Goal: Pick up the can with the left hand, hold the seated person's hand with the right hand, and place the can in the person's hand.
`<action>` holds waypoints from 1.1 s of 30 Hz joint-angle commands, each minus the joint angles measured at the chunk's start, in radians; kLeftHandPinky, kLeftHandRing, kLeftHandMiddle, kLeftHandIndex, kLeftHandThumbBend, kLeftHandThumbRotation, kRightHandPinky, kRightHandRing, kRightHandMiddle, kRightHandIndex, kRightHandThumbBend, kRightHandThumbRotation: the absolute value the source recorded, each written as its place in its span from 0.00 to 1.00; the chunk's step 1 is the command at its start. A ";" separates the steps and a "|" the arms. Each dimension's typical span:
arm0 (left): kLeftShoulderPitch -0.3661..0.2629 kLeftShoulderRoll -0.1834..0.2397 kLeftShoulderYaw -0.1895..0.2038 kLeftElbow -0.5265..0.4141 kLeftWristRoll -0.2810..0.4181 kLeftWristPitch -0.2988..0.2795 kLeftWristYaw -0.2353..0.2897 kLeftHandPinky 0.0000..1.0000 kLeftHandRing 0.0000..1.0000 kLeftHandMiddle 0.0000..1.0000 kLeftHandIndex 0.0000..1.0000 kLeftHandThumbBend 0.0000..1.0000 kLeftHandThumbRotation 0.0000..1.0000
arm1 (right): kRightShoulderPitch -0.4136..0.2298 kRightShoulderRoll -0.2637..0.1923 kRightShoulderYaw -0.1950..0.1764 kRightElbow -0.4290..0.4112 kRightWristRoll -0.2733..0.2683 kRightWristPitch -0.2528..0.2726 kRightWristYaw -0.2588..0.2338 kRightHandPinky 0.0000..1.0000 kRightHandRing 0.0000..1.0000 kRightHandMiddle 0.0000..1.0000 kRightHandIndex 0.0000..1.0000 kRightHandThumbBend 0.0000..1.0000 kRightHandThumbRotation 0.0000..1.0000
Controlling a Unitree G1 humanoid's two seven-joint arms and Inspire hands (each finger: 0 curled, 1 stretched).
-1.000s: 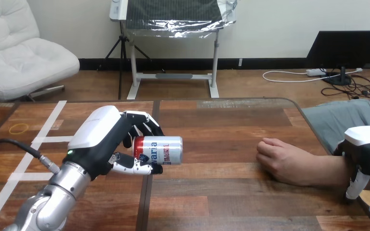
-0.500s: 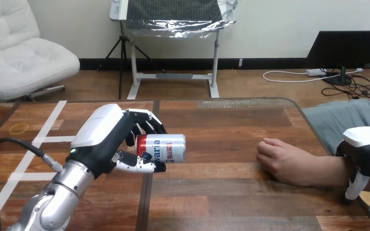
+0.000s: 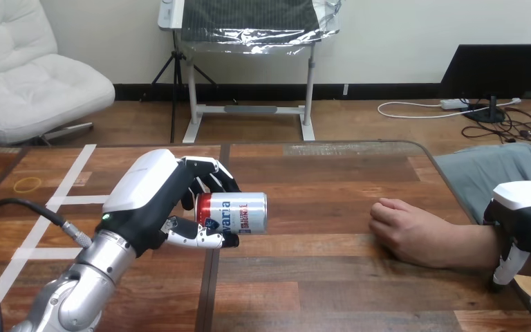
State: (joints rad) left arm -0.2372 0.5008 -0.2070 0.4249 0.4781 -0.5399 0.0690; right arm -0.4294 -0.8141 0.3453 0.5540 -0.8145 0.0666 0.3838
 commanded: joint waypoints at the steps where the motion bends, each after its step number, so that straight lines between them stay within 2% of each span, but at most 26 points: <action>1: -0.054 -0.007 0.045 -0.049 -0.031 -0.009 0.012 0.38 0.43 0.50 0.52 0.60 0.00 | -0.024 0.031 0.000 0.019 0.025 -0.006 -0.014 0.38 0.49 0.56 0.55 0.75 0.00; 7: -0.054 -0.010 0.044 -0.058 -0.032 0.009 0.003 0.38 0.43 0.49 0.52 0.60 0.00 | -0.016 0.036 -0.010 0.027 0.049 -0.013 -0.036 0.37 0.47 0.54 0.53 0.75 0.00; 17: -0.060 -0.016 0.042 -0.054 -0.033 0.013 -0.001 0.38 0.43 0.49 0.52 0.59 0.00 | -0.009 0.039 -0.015 0.021 0.080 0.006 -0.038 0.32 0.41 0.49 0.52 0.72 0.00; 28: -0.068 -0.023 0.040 -0.045 -0.034 0.015 -0.001 0.37 0.43 0.49 0.52 0.60 0.00 | -0.006 0.036 -0.009 0.025 0.100 -0.002 -0.047 0.38 0.46 0.53 0.52 0.71 0.00; 33: -0.073 -0.026 0.039 -0.036 -0.034 0.010 0.002 0.38 0.42 0.48 0.52 0.60 0.00 | -0.007 0.034 -0.005 0.036 0.103 -0.024 -0.065 0.38 0.45 0.52 0.52 0.72 0.00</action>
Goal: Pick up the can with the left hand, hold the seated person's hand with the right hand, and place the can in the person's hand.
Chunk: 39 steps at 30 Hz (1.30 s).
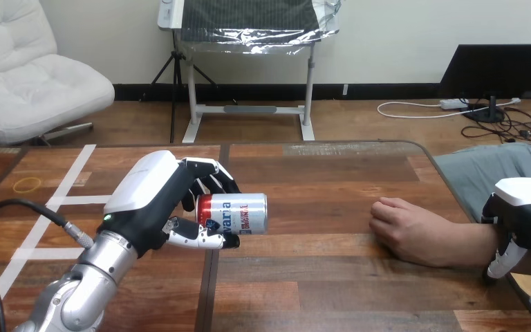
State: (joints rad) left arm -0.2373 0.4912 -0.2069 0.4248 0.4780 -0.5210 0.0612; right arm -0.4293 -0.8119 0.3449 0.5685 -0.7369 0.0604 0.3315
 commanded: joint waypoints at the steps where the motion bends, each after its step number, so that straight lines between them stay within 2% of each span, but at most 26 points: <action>1: -0.074 -0.017 0.039 -0.034 -0.034 -0.010 0.011 0.38 0.42 0.48 0.52 0.60 0.00 | -0.008 0.032 -0.004 0.023 0.025 -0.020 -0.014 0.37 0.44 0.51 0.52 0.72 0.00; 10: -0.084 -0.023 0.036 -0.018 -0.035 -0.015 0.012 0.38 0.42 0.48 0.52 0.61 0.00 | -0.011 0.021 0.002 0.017 0.015 -0.036 -0.026 0.33 0.40 0.48 0.53 0.72 0.00; 20: -0.107 -0.043 0.031 0.006 -0.049 -0.008 -0.003 0.38 0.42 0.48 0.52 0.61 0.00 | -0.007 0.004 -0.012 -0.007 0.020 -0.050 -0.036 0.35 0.44 0.51 0.53 0.73 0.00; 28: -0.134 -0.061 0.024 0.035 -0.058 -0.004 -0.022 0.39 0.42 0.48 0.52 0.60 0.00 | -0.010 -0.004 -0.029 -0.014 0.040 -0.057 -0.037 0.32 0.42 0.50 0.52 0.74 0.00; 37: -0.169 -0.086 0.013 0.059 -0.058 0.013 -0.052 0.37 0.41 0.47 0.52 0.59 0.00 | -0.020 -0.026 -0.034 -0.016 0.040 -0.075 -0.064 0.32 0.40 0.48 0.52 0.76 0.00; 39: -0.180 -0.092 0.008 0.066 -0.050 0.015 -0.052 0.37 0.41 0.47 0.52 0.59 0.00 | -0.017 -0.032 -0.041 -0.023 0.042 -0.089 -0.083 0.32 0.41 0.49 0.51 0.76 0.00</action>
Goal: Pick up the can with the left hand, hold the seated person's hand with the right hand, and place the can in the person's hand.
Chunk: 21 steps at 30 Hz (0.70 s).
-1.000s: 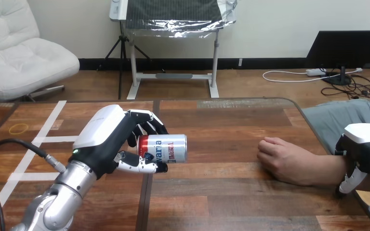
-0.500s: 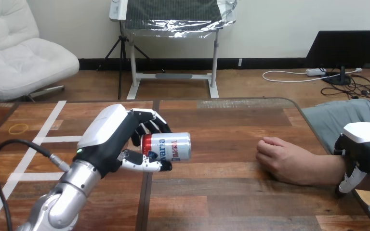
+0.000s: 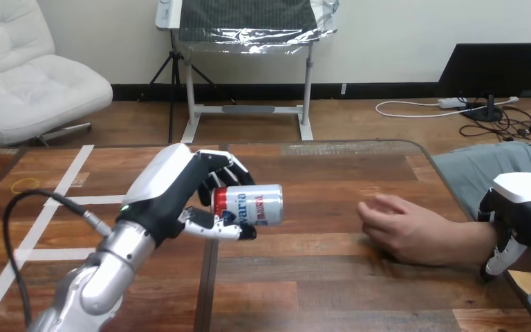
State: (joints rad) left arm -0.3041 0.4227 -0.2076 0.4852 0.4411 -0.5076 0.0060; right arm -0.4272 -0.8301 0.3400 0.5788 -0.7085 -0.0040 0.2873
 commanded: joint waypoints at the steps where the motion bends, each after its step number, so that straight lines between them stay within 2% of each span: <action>1: -0.117 -0.025 0.007 0.009 -0.010 0.001 0.003 0.37 0.41 0.47 0.52 0.59 0.00 | -0.019 -0.015 -0.037 -0.034 0.014 -0.029 -0.045 0.32 0.41 0.49 0.51 0.77 0.00; 5: -0.141 -0.036 -0.002 0.036 -0.002 -0.010 0.003 0.37 0.41 0.47 0.51 0.59 0.00 | -0.013 -0.031 -0.058 -0.070 0.026 -0.034 -0.049 0.32 0.41 0.49 0.50 0.77 0.00; 8: -0.160 -0.044 -0.010 0.060 0.004 -0.022 0.006 0.37 0.41 0.47 0.51 0.60 0.00 | -0.008 -0.043 -0.076 -0.105 0.034 -0.033 -0.042 0.27 0.36 0.45 0.50 0.78 0.00; 15: -0.198 -0.062 -0.023 0.105 0.017 -0.038 0.009 0.36 0.40 0.46 0.50 0.61 0.00 | -0.004 -0.063 -0.118 -0.189 0.038 -0.013 -0.005 0.30 0.40 0.48 0.49 0.78 0.00; 21: -0.228 -0.077 -0.032 0.127 0.021 -0.033 0.004 0.36 0.40 0.46 0.50 0.60 0.00 | -0.011 -0.080 -0.136 -0.245 0.030 0.006 0.022 0.32 0.42 0.49 0.49 0.78 0.00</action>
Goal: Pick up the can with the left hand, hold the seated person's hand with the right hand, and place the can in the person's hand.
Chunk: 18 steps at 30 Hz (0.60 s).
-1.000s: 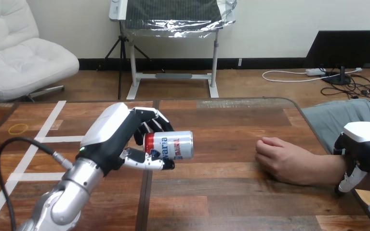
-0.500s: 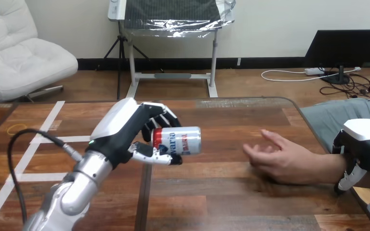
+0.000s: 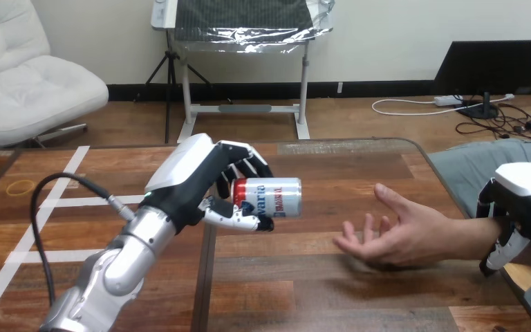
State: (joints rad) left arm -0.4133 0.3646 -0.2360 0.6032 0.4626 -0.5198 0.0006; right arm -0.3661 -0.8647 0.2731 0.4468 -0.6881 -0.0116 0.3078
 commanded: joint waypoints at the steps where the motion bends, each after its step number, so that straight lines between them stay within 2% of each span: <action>1: -0.122 -0.021 -0.004 0.011 0.000 -0.022 0.008 0.35 0.40 0.46 0.50 0.60 0.00 | -0.073 -0.047 -0.071 -0.119 0.009 0.017 0.006 0.32 0.42 0.49 0.49 0.78 0.00; 7: -0.150 -0.036 -0.008 0.023 0.003 -0.008 0.001 0.35 0.39 0.45 0.50 0.60 0.00 | -0.083 -0.057 -0.088 -0.155 0.013 0.025 0.022 0.30 0.39 0.47 0.50 0.78 0.00; 11: -0.169 -0.045 -0.013 0.024 0.013 0.009 -0.003 0.35 0.39 0.45 0.49 0.60 0.00 | -0.088 -0.059 -0.100 -0.174 0.018 0.017 0.016 0.30 0.39 0.47 0.50 0.78 0.00; 13: -0.175 -0.048 -0.015 0.022 0.016 0.015 -0.006 0.35 0.39 0.45 0.49 0.60 0.00 | -0.090 -0.058 -0.105 -0.182 0.020 0.017 0.013 0.27 0.36 0.44 0.49 0.79 0.00; 18: -0.197 -0.054 -0.025 0.025 0.026 0.025 -0.014 0.34 0.39 0.45 0.49 0.60 0.00 | -0.103 -0.056 -0.117 -0.215 0.026 0.035 0.039 0.25 0.34 0.43 0.48 0.80 0.00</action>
State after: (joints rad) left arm -0.4935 0.3212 -0.2610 0.6306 0.4878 -0.4978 -0.0207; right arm -0.3616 -0.8777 0.2336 0.3406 -0.6749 0.0117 0.3492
